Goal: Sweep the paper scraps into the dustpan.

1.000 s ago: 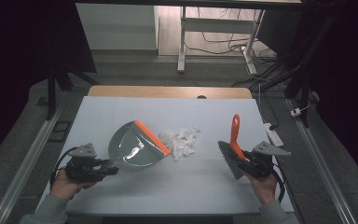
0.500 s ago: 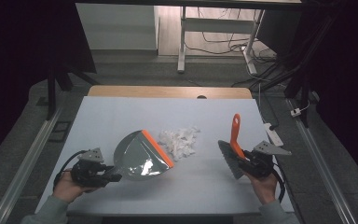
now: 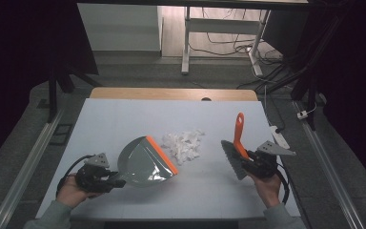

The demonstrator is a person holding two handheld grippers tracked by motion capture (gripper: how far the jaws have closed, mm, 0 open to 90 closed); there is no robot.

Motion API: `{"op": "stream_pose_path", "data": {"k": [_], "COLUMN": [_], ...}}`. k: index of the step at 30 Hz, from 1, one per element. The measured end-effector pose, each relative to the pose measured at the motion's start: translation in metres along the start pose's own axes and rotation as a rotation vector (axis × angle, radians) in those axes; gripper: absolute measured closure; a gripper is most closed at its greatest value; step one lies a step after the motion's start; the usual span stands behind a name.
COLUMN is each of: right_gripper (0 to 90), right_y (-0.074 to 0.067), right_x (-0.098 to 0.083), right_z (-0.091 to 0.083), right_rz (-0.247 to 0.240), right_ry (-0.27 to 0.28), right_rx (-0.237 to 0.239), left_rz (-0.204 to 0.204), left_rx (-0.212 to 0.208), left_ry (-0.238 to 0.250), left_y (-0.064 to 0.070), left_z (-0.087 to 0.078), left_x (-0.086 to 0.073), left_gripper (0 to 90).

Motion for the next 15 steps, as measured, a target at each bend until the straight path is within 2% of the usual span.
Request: {"op": "stream_pose_path", "data": {"k": [10,15], "right_gripper": [70.3,70.2], "right_y": [-0.005,-0.008], "right_x": [0.011,0.016], "right_z": [0.013,0.023], "right_rz": [0.004,-0.002], "right_ry": [0.005,-0.010], "right_rx": [-0.005,-0.011], "left_rz": [0.006,0.007], "left_rx": [-0.001,0.002], "left_ry": [-0.033,-0.050], "left_y": [0.002,0.003], "left_z": [0.008,0.011], "left_x": [0.001,0.002], "left_gripper": [61.3,61.3]}}
Point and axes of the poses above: each handheld gripper's, and its own axes: z roughly forward along the jaws, x roughly out of its top, y roughly to its right, the point moved 2 cm from there along z, roughly forward along the jaws, and after that the axes turned 10 degrees about z, right-handed, at the moved point
